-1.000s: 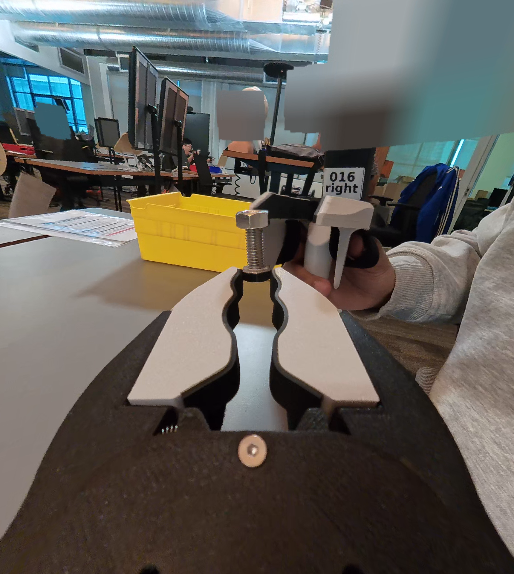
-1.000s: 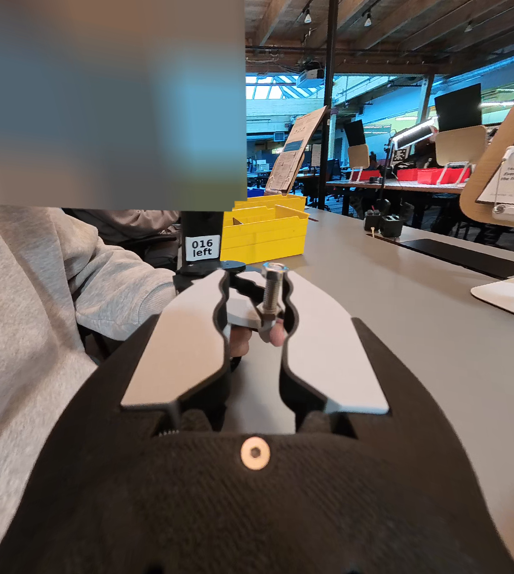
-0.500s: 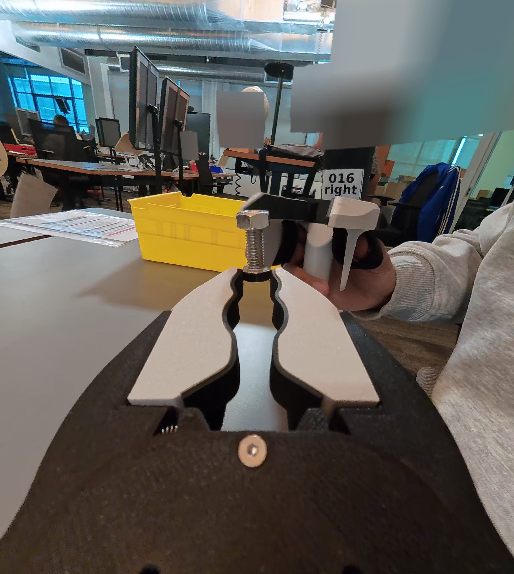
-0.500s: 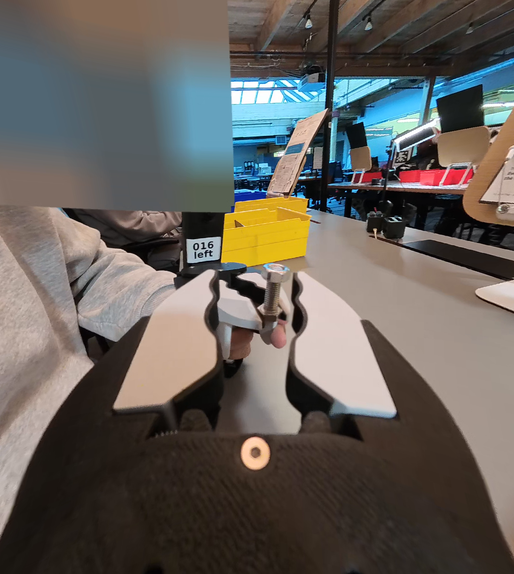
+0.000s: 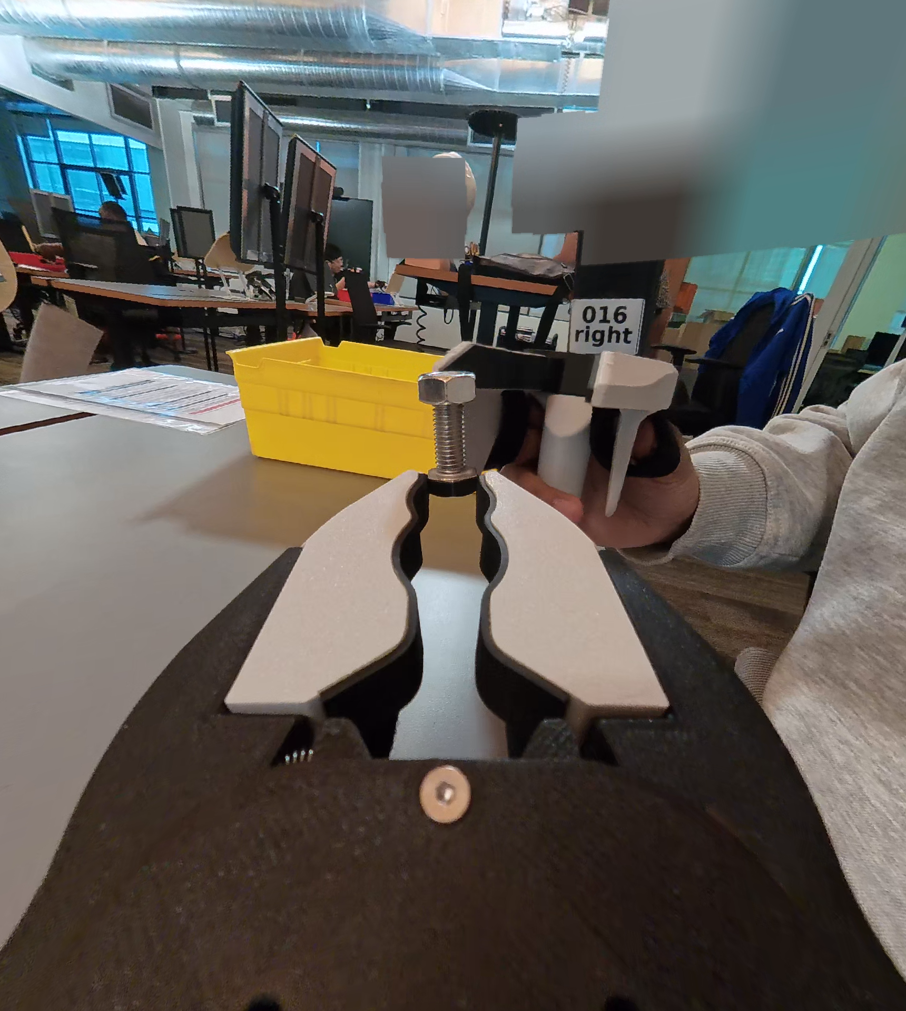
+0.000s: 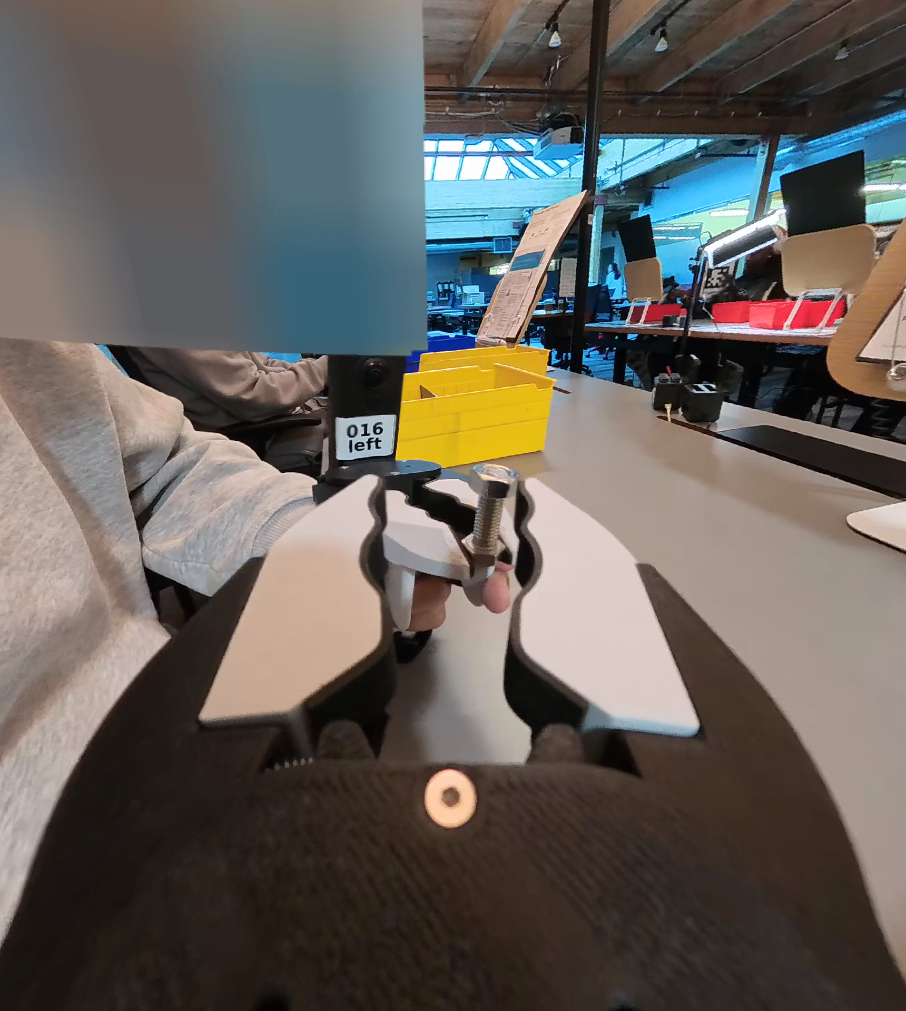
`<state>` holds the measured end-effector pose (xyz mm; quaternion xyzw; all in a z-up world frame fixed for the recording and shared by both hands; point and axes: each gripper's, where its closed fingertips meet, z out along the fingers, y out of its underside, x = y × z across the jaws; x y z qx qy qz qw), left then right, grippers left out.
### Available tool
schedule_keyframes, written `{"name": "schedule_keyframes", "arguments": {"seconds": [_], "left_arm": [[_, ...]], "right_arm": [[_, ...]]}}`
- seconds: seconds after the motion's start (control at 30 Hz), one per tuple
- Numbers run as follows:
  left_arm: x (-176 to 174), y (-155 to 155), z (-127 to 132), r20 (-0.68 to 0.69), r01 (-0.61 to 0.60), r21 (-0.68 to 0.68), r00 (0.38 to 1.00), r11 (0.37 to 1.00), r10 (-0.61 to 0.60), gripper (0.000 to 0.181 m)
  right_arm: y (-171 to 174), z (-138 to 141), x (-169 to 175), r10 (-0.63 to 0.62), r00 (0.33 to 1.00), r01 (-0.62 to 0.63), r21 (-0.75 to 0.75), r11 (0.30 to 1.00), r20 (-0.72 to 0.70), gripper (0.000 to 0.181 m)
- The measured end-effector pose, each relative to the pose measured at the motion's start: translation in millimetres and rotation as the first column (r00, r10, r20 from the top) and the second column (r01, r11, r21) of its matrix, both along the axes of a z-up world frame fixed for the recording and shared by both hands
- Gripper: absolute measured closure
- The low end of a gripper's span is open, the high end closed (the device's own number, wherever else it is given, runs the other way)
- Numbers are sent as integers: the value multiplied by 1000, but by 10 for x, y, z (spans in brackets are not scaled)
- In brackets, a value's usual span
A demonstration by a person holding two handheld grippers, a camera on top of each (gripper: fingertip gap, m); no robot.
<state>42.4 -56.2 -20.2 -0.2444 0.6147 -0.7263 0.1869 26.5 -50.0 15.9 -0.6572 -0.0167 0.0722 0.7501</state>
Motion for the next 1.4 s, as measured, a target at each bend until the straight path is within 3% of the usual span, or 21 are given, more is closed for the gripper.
{"name": "schedule_keyframes", "arguments": {"seconds": [0.23,0.47,0.67,0.93,1.4], "left_arm": [[14,18,0,-8,-5,-9,1000,1000,5,164],[5,7,-2,-3,-2,-1,1000,1000,2,164],[25,31,-2,-18,-8,-18,1000,1000,7,164],[5,4,-4,-4,1,-1,1000,1000,-1,164],[25,27,-3,-18,-4,-18,1000,1000,4,164]], "right_arm": [[-3,-1,-51,20,1000,-19,-7,1000,19,146],[9,-19,12,-8,1000,8,-5,1000,-6,133],[17,-39,-75,24,999,-23,-26,999,33,145],[16,-42,33,-26,1000,26,-16,1000,-1,131],[23,-36,-61,9,999,-8,-20,1000,31,137]]}}
